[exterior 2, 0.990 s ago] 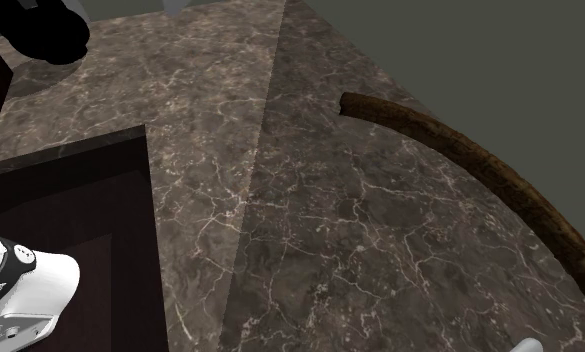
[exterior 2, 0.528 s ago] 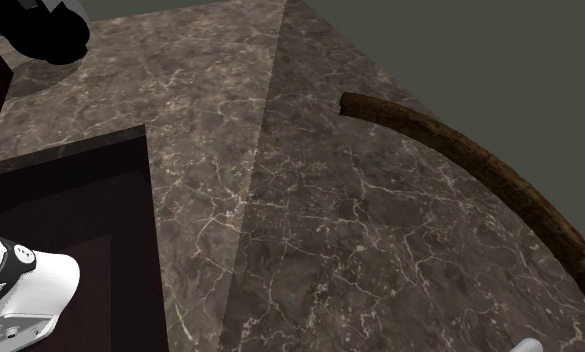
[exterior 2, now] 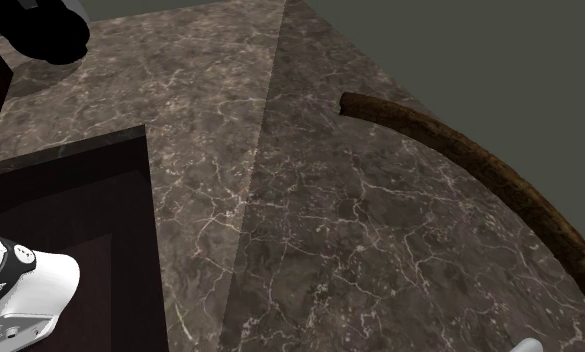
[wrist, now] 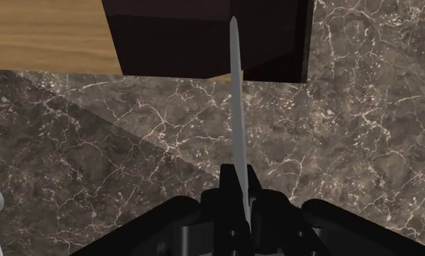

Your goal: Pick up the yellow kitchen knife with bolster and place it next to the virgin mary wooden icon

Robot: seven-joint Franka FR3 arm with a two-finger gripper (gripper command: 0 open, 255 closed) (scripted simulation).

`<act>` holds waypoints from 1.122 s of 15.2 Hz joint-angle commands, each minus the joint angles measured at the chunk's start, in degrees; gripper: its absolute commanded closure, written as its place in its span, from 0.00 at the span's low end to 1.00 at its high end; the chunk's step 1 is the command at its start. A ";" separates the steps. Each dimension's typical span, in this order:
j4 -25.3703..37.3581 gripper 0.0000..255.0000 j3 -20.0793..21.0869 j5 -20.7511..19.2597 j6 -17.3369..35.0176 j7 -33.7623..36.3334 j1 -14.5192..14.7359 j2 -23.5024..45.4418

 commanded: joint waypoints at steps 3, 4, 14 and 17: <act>-5.43 1.00 2.75 1.31 -1.41 3.60 0.57 -6.86; -6.62 1.00 3.53 1.81 -1.86 4.57 0.73 -8.52; -14.70 1.00 11.85 9.28 -7.73 14.70 2.32 -23.14; -15.83 1.00 14.53 12.34 -9.78 17.96 2.76 -26.78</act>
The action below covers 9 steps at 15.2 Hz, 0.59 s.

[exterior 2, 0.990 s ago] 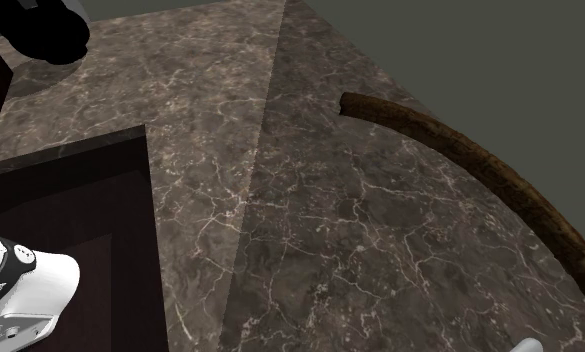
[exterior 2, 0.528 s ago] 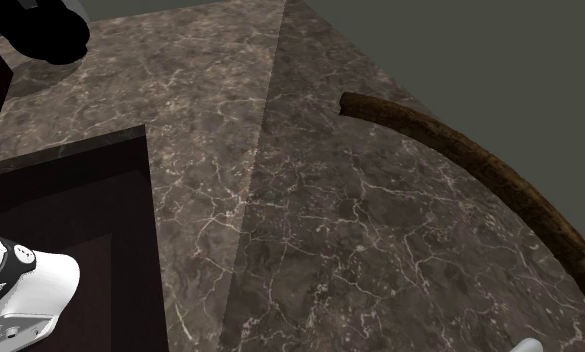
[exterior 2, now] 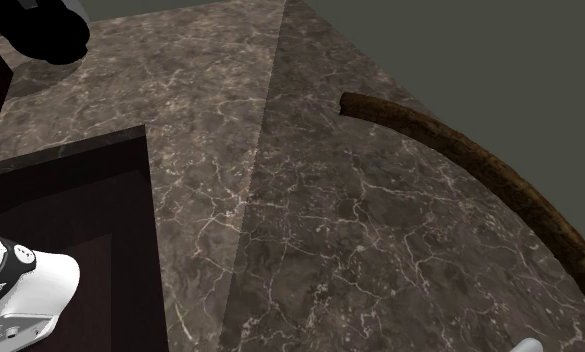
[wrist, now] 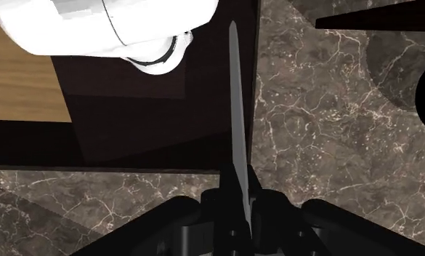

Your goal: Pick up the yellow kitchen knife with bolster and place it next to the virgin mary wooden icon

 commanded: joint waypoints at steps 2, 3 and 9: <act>-0.52 1.00 3.02 3.54 -2.06 3.69 0.39 -3.16; -0.64 1.00 3.93 4.70 -2.76 4.86 0.53 -4.21; -0.11 1.00 9.52 12.39 -6.87 12.18 0.98 -9.63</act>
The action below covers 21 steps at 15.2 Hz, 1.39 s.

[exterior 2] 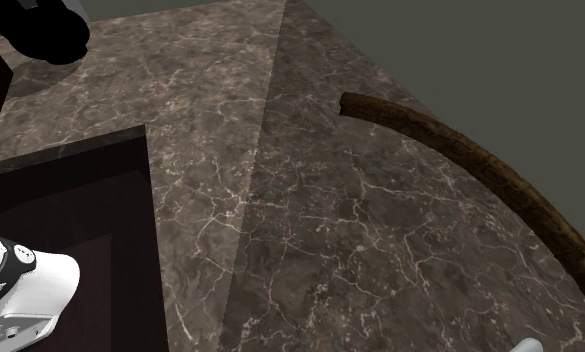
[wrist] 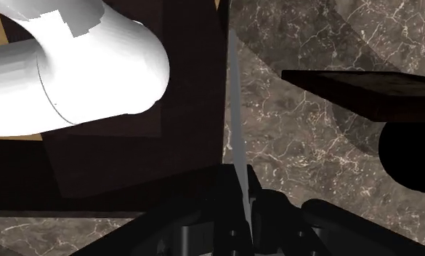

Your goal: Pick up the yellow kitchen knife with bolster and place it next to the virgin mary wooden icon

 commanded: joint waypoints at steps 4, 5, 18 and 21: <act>1.43 1.00 4.93 7.47 -3.24 6.83 0.01 -3.94; 1.95 1.00 5.84 8.95 -3.83 8.21 -0.04 -4.53; -1.38 1.00 12.22 18.81 -4.23 15.01 0.21 -11.84; -4.35 1.00 12.87 19.39 -3.18 14.49 0.65 -13.77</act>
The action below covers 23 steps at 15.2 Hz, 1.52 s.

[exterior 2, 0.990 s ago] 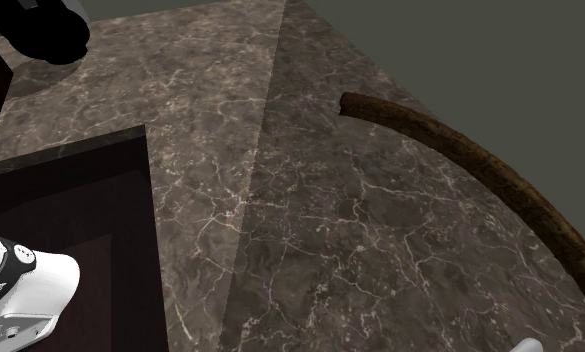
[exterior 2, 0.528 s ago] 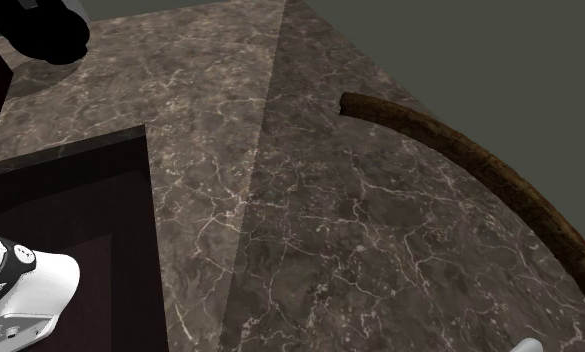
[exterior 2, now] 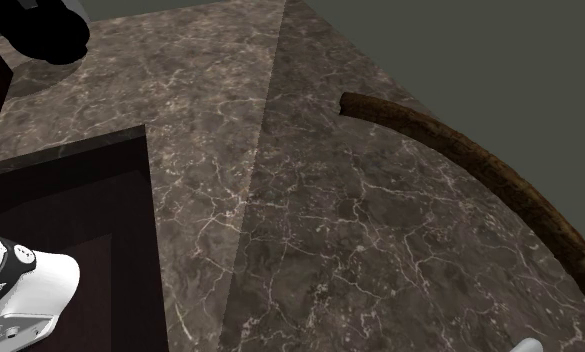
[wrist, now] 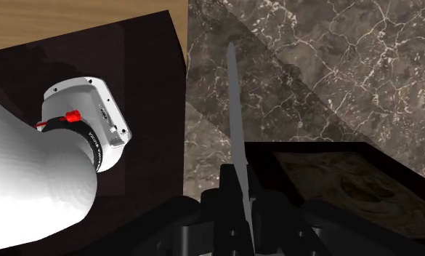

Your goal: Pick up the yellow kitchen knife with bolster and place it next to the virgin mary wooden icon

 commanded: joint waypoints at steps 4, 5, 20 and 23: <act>-4.81 1.00 1.18 1.06 1.68 -0.80 0.77 -3.16; -5.75 1.00 1.45 1.31 2.01 -0.94 0.93 -3.78; -18.81 1.00 6.60 6.18 6.41 -2.46 3.73 -12.69; -21.22 1.00 7.93 7.45 7.18 -2.63 4.41 -14.39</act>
